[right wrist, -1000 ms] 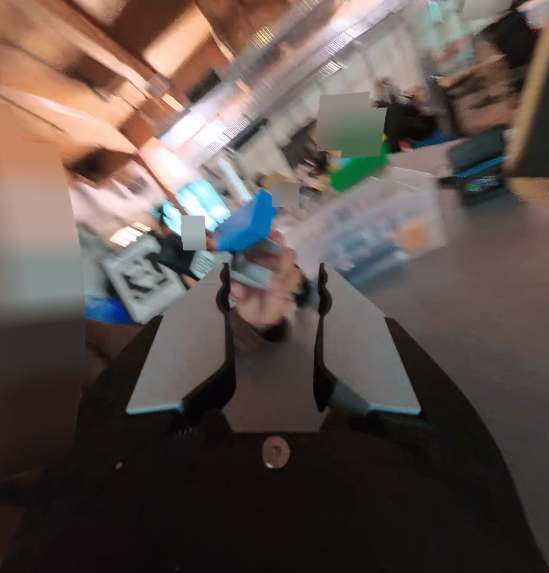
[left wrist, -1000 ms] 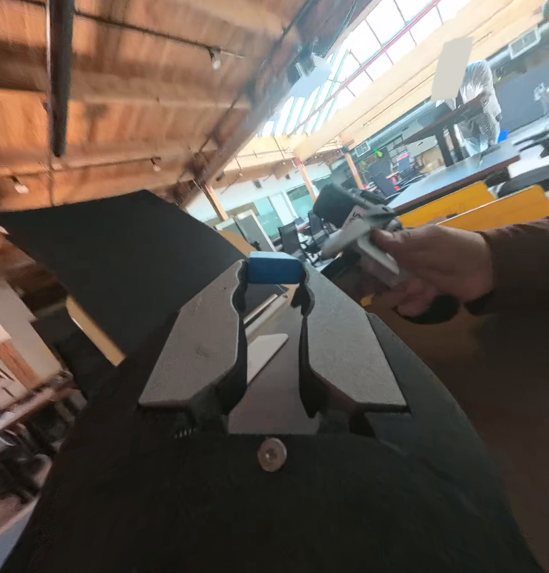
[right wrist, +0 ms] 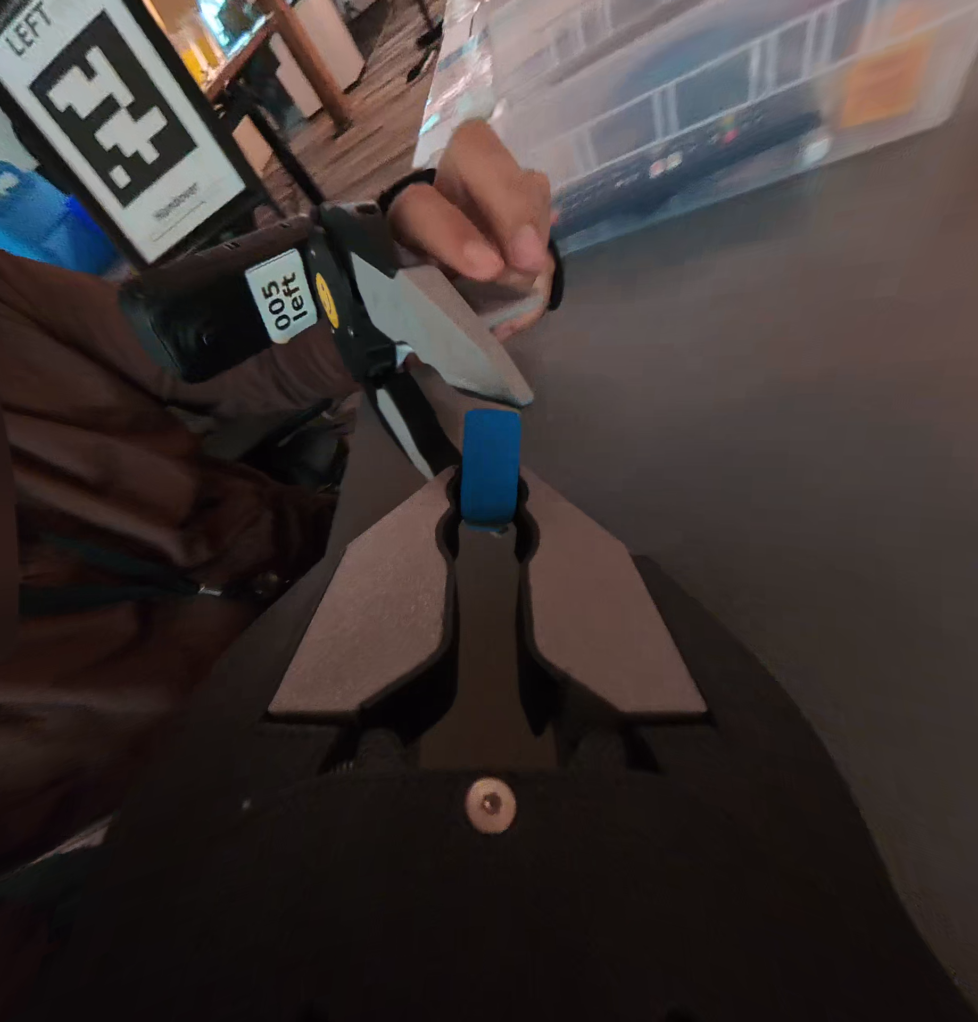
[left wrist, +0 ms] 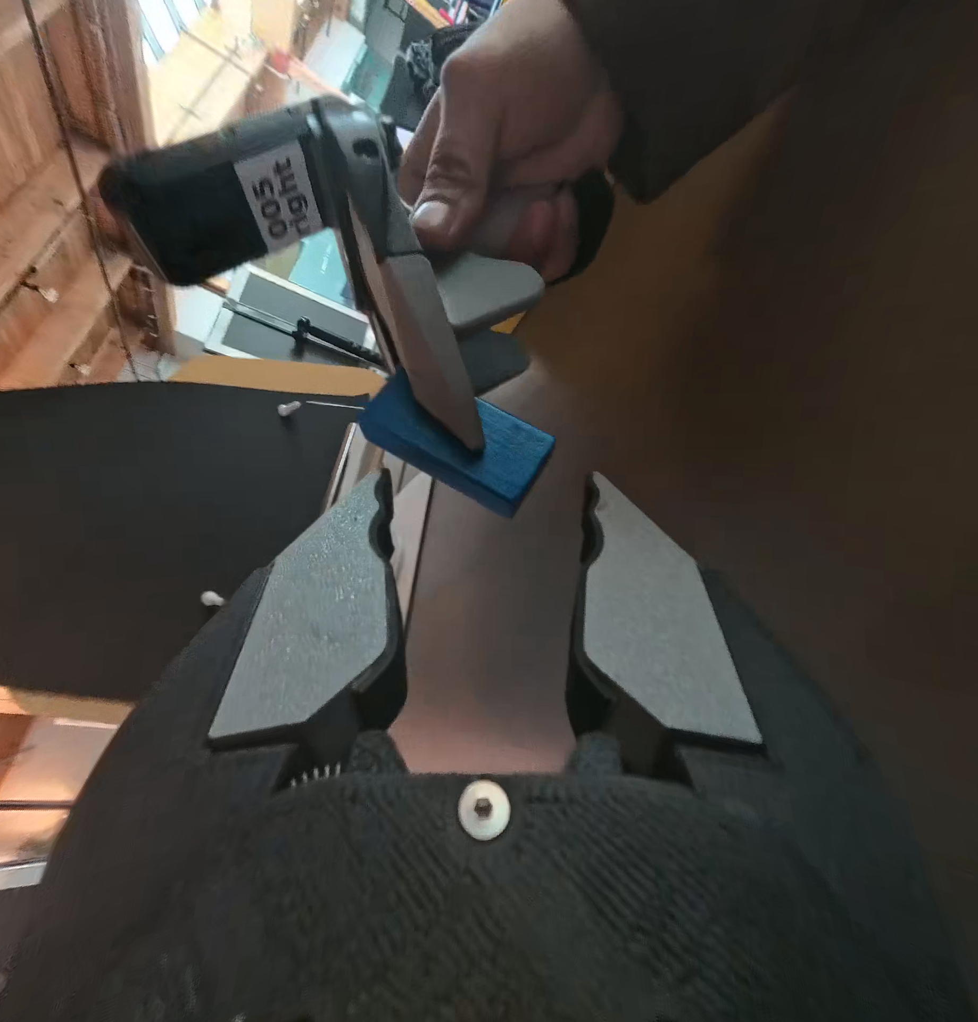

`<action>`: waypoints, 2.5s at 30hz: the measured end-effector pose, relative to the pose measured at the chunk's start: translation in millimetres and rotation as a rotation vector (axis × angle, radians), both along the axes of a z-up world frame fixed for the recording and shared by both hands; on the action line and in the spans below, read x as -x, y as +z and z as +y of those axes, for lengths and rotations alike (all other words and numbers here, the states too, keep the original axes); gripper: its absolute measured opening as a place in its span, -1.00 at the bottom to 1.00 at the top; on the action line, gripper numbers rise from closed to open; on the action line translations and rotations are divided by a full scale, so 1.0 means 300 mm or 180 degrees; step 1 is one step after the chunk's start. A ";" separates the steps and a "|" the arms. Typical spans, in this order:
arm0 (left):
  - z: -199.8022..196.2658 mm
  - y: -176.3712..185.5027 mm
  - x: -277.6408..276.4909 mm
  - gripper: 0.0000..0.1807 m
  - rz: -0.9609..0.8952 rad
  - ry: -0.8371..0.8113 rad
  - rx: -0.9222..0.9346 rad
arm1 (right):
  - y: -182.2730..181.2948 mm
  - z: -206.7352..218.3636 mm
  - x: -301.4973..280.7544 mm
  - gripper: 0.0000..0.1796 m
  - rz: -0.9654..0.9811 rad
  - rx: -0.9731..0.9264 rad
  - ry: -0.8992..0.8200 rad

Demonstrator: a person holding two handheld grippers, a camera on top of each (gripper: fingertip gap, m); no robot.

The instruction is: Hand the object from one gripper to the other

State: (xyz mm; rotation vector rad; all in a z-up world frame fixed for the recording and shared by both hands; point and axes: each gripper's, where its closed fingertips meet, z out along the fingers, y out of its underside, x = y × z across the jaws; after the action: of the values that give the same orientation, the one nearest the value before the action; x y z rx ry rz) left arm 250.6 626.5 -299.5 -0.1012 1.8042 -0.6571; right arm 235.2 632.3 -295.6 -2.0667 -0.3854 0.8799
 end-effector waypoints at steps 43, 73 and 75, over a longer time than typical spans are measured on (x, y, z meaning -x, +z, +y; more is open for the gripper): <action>0.074 0.177 0.007 -0.23 0.2730 -0.1015 0.4661 | 0.135 0.060 -0.047 -0.29 -0.1567 -0.1512 -0.0632; 0.143 0.073 -0.047 -0.85 0.1984 -0.0108 0.3651 | 0.232 -0.650 -0.859 -0.86 -0.1888 0.0950 -0.4129; 0.136 0.057 -0.049 -0.84 0.1982 -0.0058 0.3530 | 0.105 -0.678 -0.892 -0.66 -0.1750 0.1455 -0.4021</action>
State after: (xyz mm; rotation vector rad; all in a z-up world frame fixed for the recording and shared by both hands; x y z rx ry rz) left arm 265.2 667.4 -282.3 -1.1277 1.7793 -1.7116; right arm 503.0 428.9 -264.1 -2.3321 0.8718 -0.4081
